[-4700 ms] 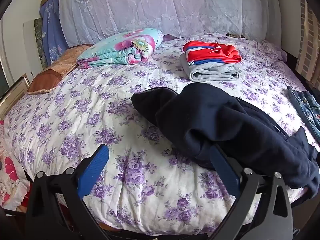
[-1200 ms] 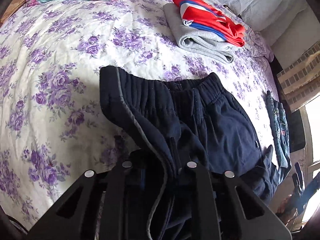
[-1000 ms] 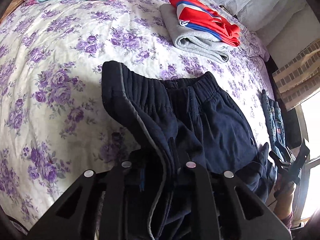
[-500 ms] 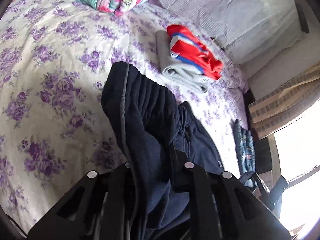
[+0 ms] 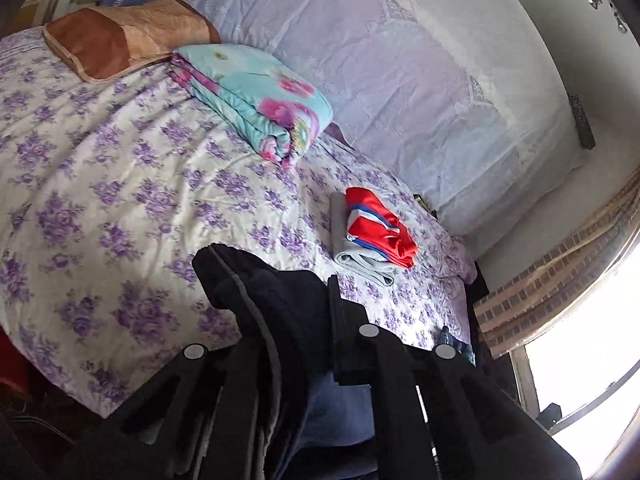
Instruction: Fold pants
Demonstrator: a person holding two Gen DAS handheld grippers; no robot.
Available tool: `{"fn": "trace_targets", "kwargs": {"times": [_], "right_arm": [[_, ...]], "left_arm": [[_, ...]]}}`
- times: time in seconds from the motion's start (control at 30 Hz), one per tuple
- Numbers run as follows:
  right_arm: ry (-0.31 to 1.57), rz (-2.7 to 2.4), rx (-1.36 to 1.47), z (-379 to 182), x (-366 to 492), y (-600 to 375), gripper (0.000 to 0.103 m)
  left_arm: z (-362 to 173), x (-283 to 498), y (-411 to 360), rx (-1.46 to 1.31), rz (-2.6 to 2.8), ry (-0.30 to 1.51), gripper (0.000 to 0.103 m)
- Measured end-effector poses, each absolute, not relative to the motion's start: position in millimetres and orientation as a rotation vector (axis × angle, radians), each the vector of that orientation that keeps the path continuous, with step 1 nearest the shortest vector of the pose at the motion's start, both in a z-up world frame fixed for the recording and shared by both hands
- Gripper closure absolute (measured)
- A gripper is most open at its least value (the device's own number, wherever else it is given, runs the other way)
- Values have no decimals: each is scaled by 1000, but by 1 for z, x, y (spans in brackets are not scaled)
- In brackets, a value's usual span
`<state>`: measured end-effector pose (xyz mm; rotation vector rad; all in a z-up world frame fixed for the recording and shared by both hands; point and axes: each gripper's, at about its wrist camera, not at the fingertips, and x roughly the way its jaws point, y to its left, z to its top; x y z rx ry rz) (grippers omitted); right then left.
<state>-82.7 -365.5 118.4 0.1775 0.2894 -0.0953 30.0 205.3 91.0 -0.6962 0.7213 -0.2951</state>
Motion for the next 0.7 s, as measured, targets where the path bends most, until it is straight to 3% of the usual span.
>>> {"fn": "trace_targets", "kwargs": {"times": [0.07,0.13,0.17,0.2,0.23,0.27,0.47,0.63,0.67,0.7], "right_arm": [[295,-79,175,131,-84,-367,99],[443,-16,159,122,-68,-363,98],[481,-17,139,111,-65,-358,77],[518,-2,117,97,-63,-349,33],[552,28,99,82,-62,-340,24],[581,93,79,64,-63,-328,22],[885,454,75,-31,-65,-267,26],[926,584,60,-43,-76,-231,30],[952,580,51,-46,-71,-226,39],[989,579,47,-52,-67,-222,57]], "left_arm": [[81,25,221,-717,-242,743,96],[51,35,225,-706,-203,822,96],[32,41,225,-709,-188,871,96],[12,45,223,-698,-176,914,96],[-3,49,222,-700,-164,943,96],[-14,52,221,-701,-162,958,96],[-21,61,218,-682,-164,961,95],[-20,62,212,-642,-158,961,95],[-20,62,212,-644,-160,960,95],[-20,62,212,-651,-161,960,95]]}}
